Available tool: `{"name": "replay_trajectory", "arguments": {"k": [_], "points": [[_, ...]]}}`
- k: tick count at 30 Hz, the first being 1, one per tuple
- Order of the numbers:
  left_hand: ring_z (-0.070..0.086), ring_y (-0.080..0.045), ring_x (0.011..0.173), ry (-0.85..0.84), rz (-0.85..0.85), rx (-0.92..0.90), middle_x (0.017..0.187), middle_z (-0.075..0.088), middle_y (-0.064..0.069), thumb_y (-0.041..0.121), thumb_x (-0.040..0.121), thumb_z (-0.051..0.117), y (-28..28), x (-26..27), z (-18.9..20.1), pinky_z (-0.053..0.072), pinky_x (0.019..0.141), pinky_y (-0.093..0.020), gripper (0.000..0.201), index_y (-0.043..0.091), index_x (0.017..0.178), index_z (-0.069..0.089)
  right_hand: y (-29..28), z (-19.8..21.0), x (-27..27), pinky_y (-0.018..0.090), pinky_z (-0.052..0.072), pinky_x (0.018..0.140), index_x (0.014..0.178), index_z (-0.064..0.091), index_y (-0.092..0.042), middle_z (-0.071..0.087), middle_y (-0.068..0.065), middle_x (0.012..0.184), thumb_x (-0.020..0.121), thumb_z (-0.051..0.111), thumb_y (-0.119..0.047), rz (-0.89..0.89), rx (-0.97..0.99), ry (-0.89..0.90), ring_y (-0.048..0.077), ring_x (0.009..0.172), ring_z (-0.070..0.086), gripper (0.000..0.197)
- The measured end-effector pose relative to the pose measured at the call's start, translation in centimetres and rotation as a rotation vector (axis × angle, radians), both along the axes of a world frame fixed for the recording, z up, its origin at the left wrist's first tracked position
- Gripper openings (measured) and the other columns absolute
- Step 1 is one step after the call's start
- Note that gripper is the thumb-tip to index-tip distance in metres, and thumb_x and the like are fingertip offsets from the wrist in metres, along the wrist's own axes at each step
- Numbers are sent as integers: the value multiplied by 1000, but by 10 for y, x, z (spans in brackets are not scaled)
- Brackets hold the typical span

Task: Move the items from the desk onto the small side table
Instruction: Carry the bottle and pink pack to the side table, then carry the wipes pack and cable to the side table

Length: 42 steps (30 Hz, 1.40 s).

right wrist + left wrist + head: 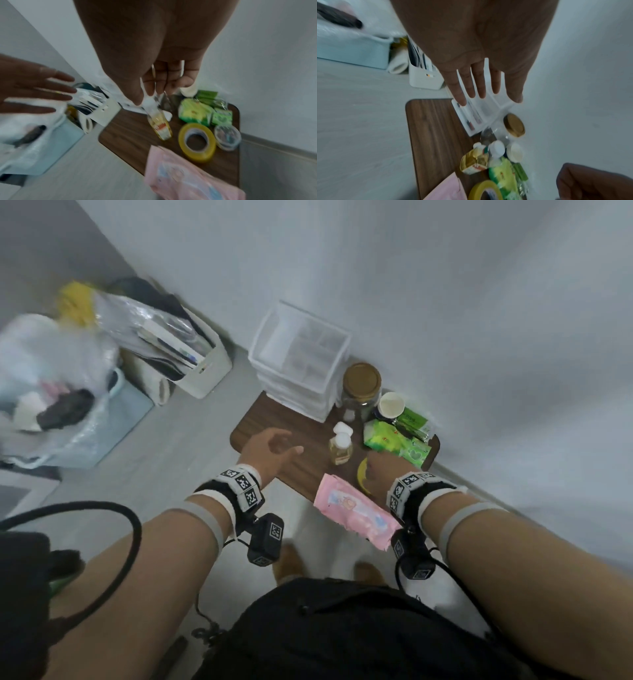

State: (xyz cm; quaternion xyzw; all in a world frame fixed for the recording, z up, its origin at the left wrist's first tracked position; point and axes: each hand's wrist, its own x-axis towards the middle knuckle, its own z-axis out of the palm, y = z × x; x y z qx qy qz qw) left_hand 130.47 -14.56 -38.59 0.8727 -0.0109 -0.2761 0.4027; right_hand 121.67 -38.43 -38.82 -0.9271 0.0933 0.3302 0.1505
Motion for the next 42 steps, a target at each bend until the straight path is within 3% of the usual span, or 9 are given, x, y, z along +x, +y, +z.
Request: {"name": "replay_trajectory", "arguments": {"k": [4, 9, 14, 18, 20, 23, 30, 34, 42], "points": [[67, -12, 100, -70, 165, -29, 107, 72, 4, 42, 79, 78, 39, -30, 84, 53, 95, -32, 38, 22, 110, 68, 28, 91, 30, 43, 52, 82, 86, 48, -19, 64, 15, 102, 90, 50, -33, 72, 81, -145, 36, 95, 63, 14], [70, -14, 93, -126, 404, -57, 95, 74, 4, 39, 79, 78, 80, -88, 157, 56, 92, -37, 21, 29, 95, 68, 69, 173, 37, 35, 49, 85, 91, 54, -18, 66, 8, 106, 92, 54, -31, 330, 104, -132, 29, 100, 62, 13], [66, -14, 81, -241, 714, -64, 90, 72, 4, 41, 80, 75, 136, -176, 222, 57, 78, -35, 20, 28, 93, 70, 154, 241, 4, 31, 48, 80, 91, 60, -12, 68, 9, 98, 92, 49, -21, 543, 209, -196, 29, 94, 63, 14], [67, -19, 78, -288, 958, -37, 85, 71, -4, 28, 86, 73, 189, -271, 256, 55, 72, -32, 8, 23, 91, 69, 250, 280, -48, 29, 49, 80, 83, 57, -22, 68, 6, 97, 87, 55, -22, 759, 322, -198, 28, 90, 63, 5], [67, -16, 71, -318, 1097, -21, 78, 70, -1, 27, 87, 72, 215, -334, 269, 56, 70, -32, 5, 28, 85, 67, 304, 296, -87, 27, 49, 77, 76, 55, -24, 67, 3, 92, 84, 57, -22, 873, 357, -211, 26, 82, 61, 8], [59, -11, 64, -363, 1322, 31, 72, 63, 2, 18, 89, 70, 246, -430, 286, 51, 66, -26, 6, 19, 85, 66, 377, 316, -156, 23, 43, 70, 74, 58, -22, 68, 3, 87, 83, 56, -19, 1045, 425, -223, 22, 74, 56, 10], [67, -16, 68, -380, 1796, 100, 80, 71, -3, 19, 92, 64, 275, -688, 297, 47, 63, -26, 4, 18, 89, 66, 519, 342, -382, 30, 50, 72, 79, 59, -18, 66, 5, 81, 87, 53, -22, 1524, 528, -202, 29, 78, 61, 10], [68, -15, 66, -376, 2033, 157, 80, 73, -4, 18, 91, 65, 266, -819, 290, 46, 59, -22, 4, 17, 88, 67, 558, 338, -523, 28, 47, 73, 77, 57, -22, 61, 1, 76, 89, 54, -23, 1800, 556, -130, 26, 76, 58, 13], [68, -17, 68, -309, 2418, 182, 82, 73, -8, 17, 91, 65, 211, -973, 270, 44, 55, -20, 9, 22, 83, 64, 578, 297, -697, 26, 41, 67, 71, 53, -20, 60, 0, 73, 87, 53, -21, 2208, 473, 41, 25, 74, 57, 16]]}}
